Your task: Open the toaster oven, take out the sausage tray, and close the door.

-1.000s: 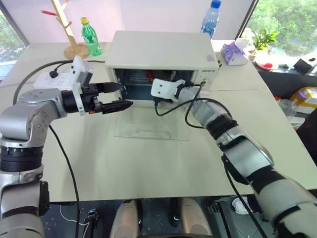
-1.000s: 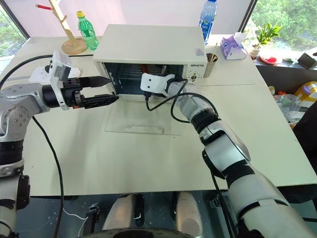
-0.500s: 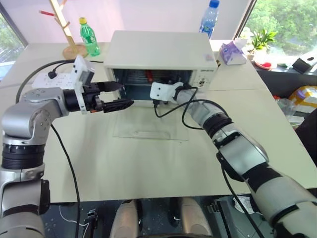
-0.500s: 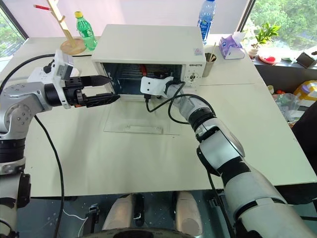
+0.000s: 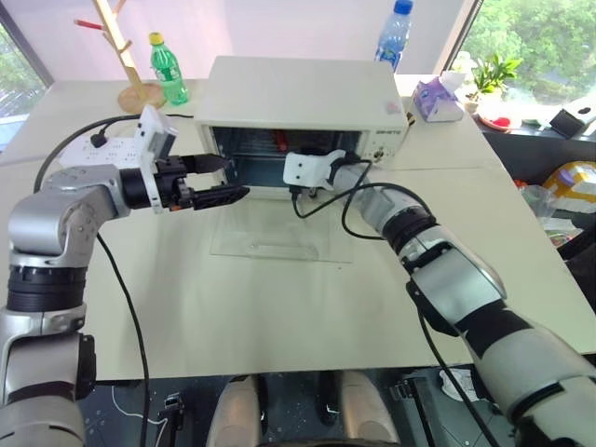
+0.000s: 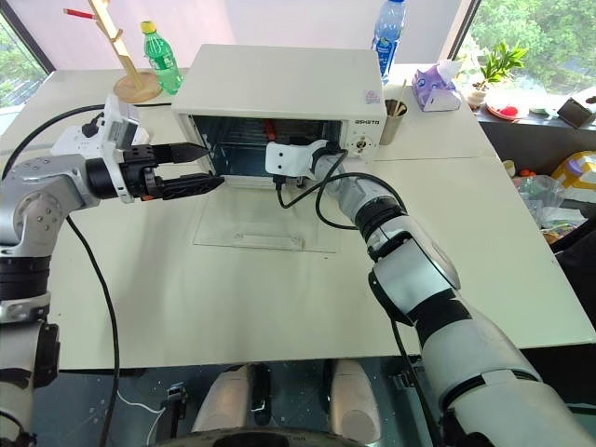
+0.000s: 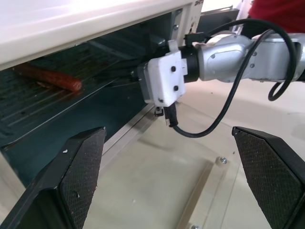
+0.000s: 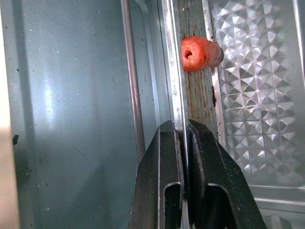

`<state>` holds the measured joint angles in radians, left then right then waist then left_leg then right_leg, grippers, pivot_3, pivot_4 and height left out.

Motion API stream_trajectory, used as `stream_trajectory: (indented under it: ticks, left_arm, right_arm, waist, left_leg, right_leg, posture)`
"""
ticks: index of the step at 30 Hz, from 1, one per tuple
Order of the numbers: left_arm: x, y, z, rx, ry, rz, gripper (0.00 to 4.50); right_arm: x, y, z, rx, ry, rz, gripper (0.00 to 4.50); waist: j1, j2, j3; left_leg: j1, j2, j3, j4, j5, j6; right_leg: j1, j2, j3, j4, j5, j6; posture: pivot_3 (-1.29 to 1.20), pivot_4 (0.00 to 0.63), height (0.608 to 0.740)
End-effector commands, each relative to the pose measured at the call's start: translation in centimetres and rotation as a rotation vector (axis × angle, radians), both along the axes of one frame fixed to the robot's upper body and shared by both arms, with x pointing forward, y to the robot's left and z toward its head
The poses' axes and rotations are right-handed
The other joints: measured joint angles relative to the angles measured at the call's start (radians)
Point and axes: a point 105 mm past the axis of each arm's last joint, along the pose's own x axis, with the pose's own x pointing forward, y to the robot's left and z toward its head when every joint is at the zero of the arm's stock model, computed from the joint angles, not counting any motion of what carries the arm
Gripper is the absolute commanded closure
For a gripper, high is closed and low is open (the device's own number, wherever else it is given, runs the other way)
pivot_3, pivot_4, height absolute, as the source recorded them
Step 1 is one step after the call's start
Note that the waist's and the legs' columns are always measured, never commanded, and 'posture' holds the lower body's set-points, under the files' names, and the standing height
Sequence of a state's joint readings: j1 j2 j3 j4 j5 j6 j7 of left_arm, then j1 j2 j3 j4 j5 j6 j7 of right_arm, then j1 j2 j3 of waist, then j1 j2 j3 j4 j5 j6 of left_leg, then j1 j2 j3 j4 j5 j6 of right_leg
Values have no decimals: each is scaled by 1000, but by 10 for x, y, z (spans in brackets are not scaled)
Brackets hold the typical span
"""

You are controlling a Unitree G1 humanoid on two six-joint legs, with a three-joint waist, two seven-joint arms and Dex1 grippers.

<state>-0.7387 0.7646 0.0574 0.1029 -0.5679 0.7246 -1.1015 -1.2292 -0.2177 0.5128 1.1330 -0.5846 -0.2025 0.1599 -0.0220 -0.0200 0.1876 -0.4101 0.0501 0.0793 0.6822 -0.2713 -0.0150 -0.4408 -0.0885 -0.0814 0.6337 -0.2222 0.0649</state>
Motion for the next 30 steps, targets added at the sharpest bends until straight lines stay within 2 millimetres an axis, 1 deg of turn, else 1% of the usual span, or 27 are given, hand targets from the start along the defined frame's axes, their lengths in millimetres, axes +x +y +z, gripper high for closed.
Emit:
stream_trajectory:
  ticks: [1, 6, 10, 14, 17, 21, 26, 30]
  left_arm:
    - [10, 1, 7, 20, -31, -17, 0]
    - [29, 4, 3, 46, -20, -16, 0]
    - [45, 5, 6, 48, -24, -3, 0]
    - [52, 5, 10, 49, -30, -6, 0]
    - [54, 5, 11, 51, -33, -14, 0]
    - [53, 5, 12, 51, -34, -27, 0]
    - [47, 10, 15, 31, -21, -40, 0]
    - [40, 13, 17, 26, -15, -49, 0]
  right_arm:
    - [-7, 13, 22, 57, -60, 71, 4464]
    - [-16, 18, 22, 56, -73, 107, 4464]
    - [-25, 18, 23, 59, -83, 123, 4464]
    - [-35, 17, 26, 54, -97, 133, 4464]
    - [-43, 15, 25, 49, -102, 138, 4464]
    - [-59, 10, 24, 32, -115, 163, 4464]
    - [-81, 3, 19, 13, -116, 207, 4464]
    - [-95, -2, 18, 3, -114, 229, 4464]
  waist:
    - [0, 0, 0]
    - [1, 0, 0]
    - [1, 0, 0]
    - [1, 0, 0]
    - [2, 0, 0]
    - [4, 0, 0]
    - [7, 0, 0]
    - [8, 0, 0]
  left_leg:
    - [0, 0, 0, 0, 0, 0]
    - [-1, 0, 1, -1, 0, 0]
    - [-1, 0, 1, -1, 0, 0]
    - [-1, 0, 1, 0, 0, 0]
    - [-1, 0, 1, 0, -1, 1]
    - [-2, 0, 1, 0, -1, 1]
    - [-2, 0, 1, 0, -1, 2]
    - [-2, 0, 0, 0, -1, 2]
  right_leg:
    - [0, 0, 0, 0, 0, 0]
    - [-1, 0, 0, 0, 0, 0]
    - [-1, 1, 0, 0, 0, 0]
    - [-2, 1, 0, 0, 0, 0]
    - [-2, 1, 0, 0, 0, 0]
    - [-2, 0, 0, 0, 0, 0]
    - [-2, 0, 0, 0, 0, 0]
    - [-2, 0, 0, -1, 0, 0]
  posture:
    - [0, 150, 722]
    - [0, 150, 722]
    - [0, 150, 722]
    - [0, 150, 722]
    - [0, 150, 722]
    - [0, 150, 722]
    - [0, 150, 722]
    - [0, 150, 722]
